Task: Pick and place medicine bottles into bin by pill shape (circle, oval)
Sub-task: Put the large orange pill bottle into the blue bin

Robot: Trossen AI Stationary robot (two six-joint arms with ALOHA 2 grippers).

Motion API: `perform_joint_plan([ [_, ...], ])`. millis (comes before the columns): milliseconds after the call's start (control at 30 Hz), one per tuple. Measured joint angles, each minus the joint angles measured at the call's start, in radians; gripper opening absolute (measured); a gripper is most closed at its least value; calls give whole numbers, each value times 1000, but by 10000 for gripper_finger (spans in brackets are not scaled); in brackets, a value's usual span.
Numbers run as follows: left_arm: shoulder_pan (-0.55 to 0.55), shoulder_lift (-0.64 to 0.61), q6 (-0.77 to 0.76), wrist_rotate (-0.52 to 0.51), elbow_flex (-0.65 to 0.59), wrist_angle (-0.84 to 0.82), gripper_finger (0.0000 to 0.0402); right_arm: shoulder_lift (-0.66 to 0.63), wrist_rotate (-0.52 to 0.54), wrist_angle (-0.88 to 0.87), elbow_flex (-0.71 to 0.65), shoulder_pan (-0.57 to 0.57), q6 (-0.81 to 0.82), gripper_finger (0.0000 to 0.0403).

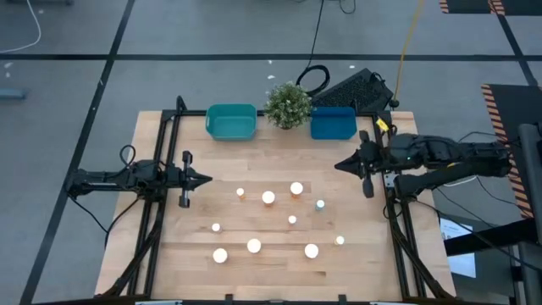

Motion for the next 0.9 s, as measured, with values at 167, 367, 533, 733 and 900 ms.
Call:
perform_joint_plan([
  [167, 0, 0, -32, 0, 0, -1, 3, 15, 64, 39, -51, 64, 25, 0],
  [367, 0, 0, -137, 0, 0, -6, 3, 16, 98, 61, -100, 123, 54, 0],
  [533, -1, 7, -205, 10, 5, 56, 3, 15, 107, 90, -117, 147, 88, 0],
  [733, -23, 92, -228, 47, 99, -18, 3, 16, 205, 182, -204, 173, 84, 0],
  [900, -44, 246, -230, 10, 256, -150, 3, 17, 227, 231, -255, 173, 78, 0],
])
